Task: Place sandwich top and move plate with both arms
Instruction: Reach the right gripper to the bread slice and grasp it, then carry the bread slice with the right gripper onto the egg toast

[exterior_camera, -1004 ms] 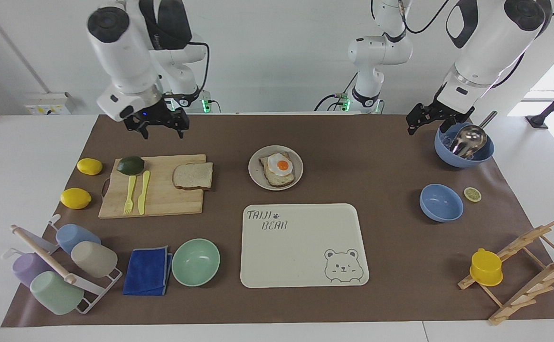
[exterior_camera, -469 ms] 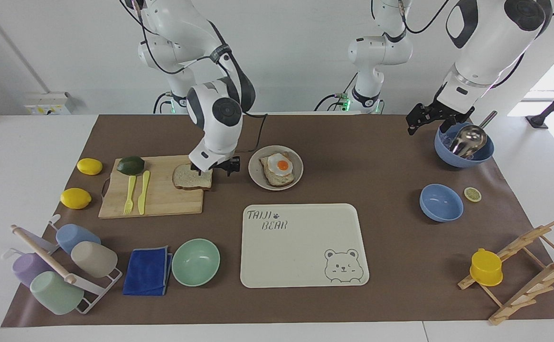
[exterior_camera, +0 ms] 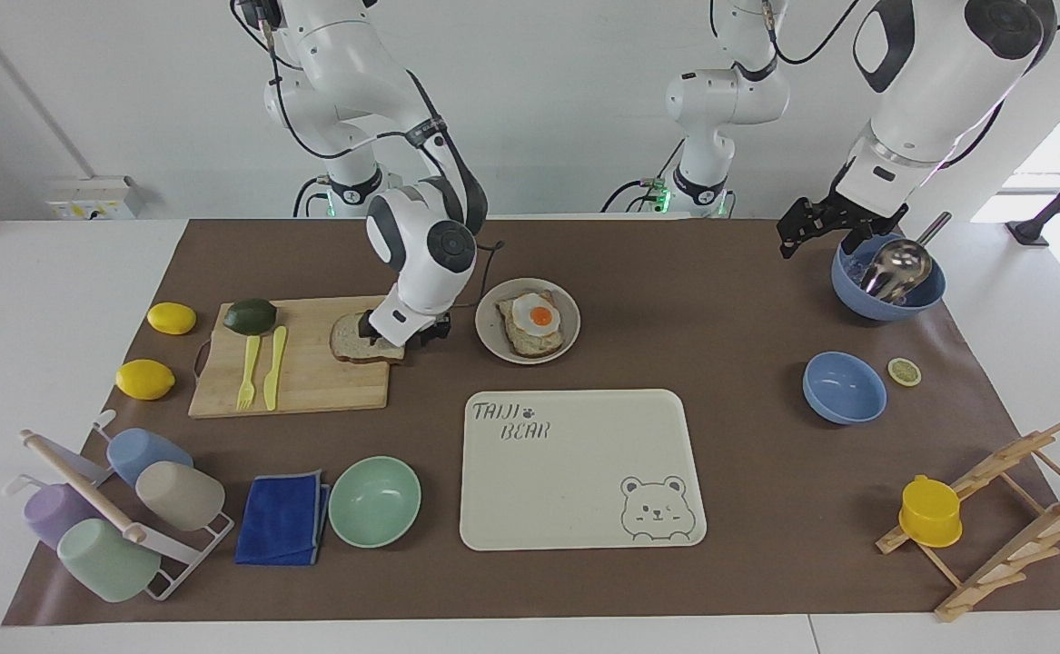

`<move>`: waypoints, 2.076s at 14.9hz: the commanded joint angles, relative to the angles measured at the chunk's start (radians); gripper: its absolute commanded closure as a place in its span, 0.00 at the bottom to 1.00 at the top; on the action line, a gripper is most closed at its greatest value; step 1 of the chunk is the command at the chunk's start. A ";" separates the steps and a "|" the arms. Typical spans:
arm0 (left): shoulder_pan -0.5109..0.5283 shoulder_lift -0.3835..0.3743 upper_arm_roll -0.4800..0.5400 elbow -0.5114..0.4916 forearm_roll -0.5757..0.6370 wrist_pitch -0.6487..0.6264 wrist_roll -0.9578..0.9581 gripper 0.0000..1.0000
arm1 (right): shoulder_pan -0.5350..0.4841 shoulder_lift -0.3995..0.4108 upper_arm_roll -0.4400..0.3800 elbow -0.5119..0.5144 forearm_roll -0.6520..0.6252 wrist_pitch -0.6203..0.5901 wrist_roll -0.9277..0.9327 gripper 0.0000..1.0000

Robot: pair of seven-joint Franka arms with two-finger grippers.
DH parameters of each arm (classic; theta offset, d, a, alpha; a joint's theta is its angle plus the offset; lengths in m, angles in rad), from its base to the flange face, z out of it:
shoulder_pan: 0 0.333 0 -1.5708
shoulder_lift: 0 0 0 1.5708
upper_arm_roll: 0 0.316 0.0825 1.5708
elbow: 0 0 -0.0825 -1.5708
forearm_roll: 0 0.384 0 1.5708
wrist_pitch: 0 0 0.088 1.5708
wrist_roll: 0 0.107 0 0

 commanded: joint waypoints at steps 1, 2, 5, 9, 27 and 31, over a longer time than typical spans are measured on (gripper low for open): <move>0.012 -0.011 -0.006 -0.003 -0.012 -0.005 0.008 0.00 | 0.003 -0.026 0.001 -0.033 -0.020 -0.007 0.013 0.08; 0.012 -0.013 -0.006 -0.003 -0.012 -0.005 0.008 0.00 | 0.003 -0.029 0.001 -0.045 -0.020 -0.007 0.013 0.10; 0.012 -0.011 -0.006 -0.003 -0.012 -0.006 0.008 0.00 | 0.003 -0.039 0.001 -0.073 -0.020 -0.010 0.014 0.19; 0.012 -0.013 -0.006 -0.003 -0.012 -0.006 0.008 0.00 | 0.003 -0.046 0.001 -0.088 -0.020 -0.011 0.016 0.27; 0.012 -0.011 -0.005 -0.003 -0.012 -0.006 0.008 0.00 | 0.163 0.069 0.278 0.421 0.015 -0.251 0.187 1.00; 0.012 -0.013 -0.006 -0.003 -0.012 -0.006 0.008 0.00 | 0.209 0.121 0.277 0.416 -0.003 -0.214 0.287 1.00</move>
